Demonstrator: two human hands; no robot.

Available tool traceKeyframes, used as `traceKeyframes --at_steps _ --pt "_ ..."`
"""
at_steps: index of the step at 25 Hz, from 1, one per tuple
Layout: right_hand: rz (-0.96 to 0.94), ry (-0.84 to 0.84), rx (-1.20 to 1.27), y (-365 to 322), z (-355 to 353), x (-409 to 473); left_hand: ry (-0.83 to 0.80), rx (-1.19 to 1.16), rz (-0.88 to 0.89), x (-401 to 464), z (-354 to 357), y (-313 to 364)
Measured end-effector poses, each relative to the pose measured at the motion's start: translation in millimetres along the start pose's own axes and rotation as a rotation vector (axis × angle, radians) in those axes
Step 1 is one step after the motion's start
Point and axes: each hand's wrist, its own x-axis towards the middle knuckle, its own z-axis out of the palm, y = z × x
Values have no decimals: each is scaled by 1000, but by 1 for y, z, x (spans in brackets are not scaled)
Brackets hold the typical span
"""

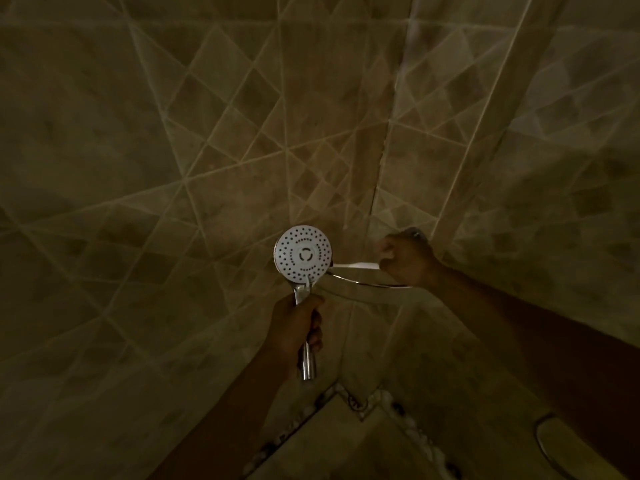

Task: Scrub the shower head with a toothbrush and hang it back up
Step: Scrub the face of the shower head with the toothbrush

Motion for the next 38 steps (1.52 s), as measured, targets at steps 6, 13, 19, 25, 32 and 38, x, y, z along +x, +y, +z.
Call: traceKeyframes --at_steps 6,13,19,25,32,38 --pt "-11 -90 -68 6 16 18 6 19 -14 0 -10 -2" --pt "-129 -11 -194 0 16 14 46 0 -8 4 -6 0" --pt "-18 279 -64 -14 -4 -8 2 44 18 10 10 11" --pt "213 417 213 -8 -34 -68 -168 73 -34 5 48 12" --pt "345 539 324 31 -37 -171 -389 231 -58 -9 114 -14" --pt "455 612 318 71 -31 -265 -559 358 -110 -56 167 -49"
